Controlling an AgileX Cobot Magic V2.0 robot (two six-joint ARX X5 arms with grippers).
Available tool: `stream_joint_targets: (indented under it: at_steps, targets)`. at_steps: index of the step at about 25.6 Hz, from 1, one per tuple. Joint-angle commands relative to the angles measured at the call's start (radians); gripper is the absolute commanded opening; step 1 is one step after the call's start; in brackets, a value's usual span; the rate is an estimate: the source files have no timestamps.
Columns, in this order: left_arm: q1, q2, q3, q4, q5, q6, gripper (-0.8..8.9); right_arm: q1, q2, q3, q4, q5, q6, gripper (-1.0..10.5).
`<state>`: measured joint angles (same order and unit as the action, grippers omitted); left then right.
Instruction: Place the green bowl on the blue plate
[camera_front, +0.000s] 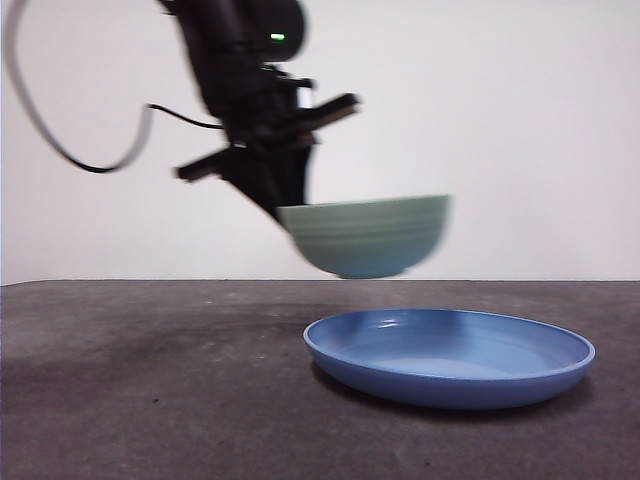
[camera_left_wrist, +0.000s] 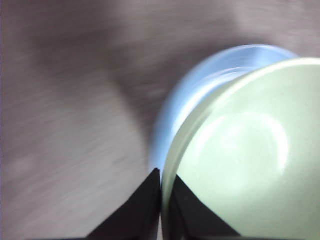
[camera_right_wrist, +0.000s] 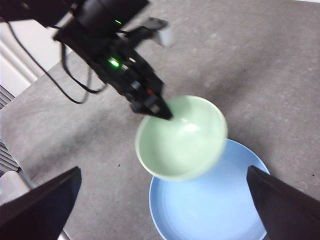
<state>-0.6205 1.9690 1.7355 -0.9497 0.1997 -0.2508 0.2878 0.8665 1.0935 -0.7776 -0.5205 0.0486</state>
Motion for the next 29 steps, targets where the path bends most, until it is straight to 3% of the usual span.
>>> stream_joint_targets:
  at_steps: [1, 8, 20, 22, 29]
  targets:
    - [-0.048, 0.081, 0.089, -0.023, -0.001, -0.016, 0.09, 0.005, 0.008, 0.021, 0.006, -0.003, -0.001, 6.5]
    - [-0.124, 0.208, 0.190, -0.081, -0.039, -0.016, 0.09, 0.005, 0.008, 0.021, 0.006, -0.003, 0.000, 6.5]
    - [-0.126, 0.244, 0.190, -0.072, -0.051, 0.051, 0.16, 0.005, 0.008, 0.021, 0.006, -0.003, 0.000, 6.5]
    - [-0.126, 0.244, 0.190, -0.077, -0.051, 0.080, 0.91, 0.005, 0.008, 0.021, 0.006, -0.003, 0.000, 6.5]
    - [-0.121, 0.244, 0.232, -0.082, -0.050, 0.066, 4.38, 0.005, 0.008, 0.021, 0.006, -0.003, 0.000, 6.5]
